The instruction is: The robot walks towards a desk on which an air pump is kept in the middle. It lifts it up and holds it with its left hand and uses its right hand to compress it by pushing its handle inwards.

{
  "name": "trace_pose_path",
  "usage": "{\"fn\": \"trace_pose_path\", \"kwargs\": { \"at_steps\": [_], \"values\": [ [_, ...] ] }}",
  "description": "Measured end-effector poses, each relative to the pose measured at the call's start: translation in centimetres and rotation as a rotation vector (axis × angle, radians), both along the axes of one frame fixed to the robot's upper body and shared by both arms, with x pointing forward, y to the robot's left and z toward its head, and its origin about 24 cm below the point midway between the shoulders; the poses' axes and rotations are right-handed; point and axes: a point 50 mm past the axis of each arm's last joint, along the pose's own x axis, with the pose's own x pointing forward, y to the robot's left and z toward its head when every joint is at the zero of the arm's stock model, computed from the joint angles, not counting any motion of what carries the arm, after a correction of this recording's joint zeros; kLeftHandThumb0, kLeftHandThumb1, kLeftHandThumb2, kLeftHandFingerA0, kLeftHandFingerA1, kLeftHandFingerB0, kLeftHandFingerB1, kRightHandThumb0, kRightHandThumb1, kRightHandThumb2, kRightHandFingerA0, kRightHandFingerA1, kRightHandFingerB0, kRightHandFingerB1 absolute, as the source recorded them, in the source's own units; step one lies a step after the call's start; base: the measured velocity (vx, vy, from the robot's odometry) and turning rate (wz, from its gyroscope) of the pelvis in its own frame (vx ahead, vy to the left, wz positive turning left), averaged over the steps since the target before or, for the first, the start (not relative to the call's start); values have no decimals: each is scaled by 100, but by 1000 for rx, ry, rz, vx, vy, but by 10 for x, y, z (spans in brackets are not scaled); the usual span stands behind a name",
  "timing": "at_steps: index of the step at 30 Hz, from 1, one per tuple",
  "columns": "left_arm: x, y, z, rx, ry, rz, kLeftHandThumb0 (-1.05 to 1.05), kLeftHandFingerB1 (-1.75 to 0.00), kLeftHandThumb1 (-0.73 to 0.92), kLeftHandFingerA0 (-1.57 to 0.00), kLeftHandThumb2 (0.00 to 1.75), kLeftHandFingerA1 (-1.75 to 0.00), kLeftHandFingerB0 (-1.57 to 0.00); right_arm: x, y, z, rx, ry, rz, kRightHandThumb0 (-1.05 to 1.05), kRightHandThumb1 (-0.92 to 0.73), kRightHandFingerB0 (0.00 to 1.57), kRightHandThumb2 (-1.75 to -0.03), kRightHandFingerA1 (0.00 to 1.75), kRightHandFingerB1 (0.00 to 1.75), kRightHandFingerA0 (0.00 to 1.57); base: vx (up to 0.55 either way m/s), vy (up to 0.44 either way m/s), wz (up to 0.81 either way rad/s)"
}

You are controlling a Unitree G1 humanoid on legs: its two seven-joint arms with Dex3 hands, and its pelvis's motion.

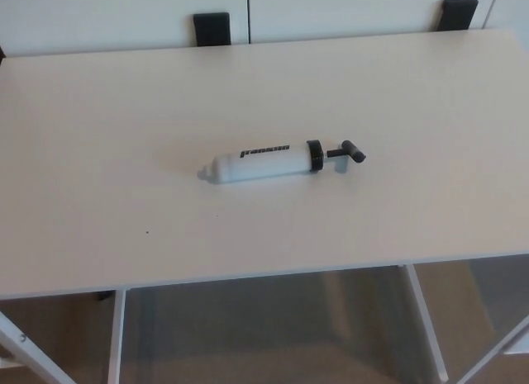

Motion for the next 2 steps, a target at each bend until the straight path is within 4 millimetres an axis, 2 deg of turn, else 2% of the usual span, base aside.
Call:
{"fn": "trace_pose_path", "kwargs": {
  "at_steps": [2],
  "values": [
    [1,0,-2,-9,-12,21,-48,-30,71,-15,62,-32,-22,0,-1,1,23,-34,-6,-54,-62,28,-99,71,57,49,0,0,0]
  ]
}}
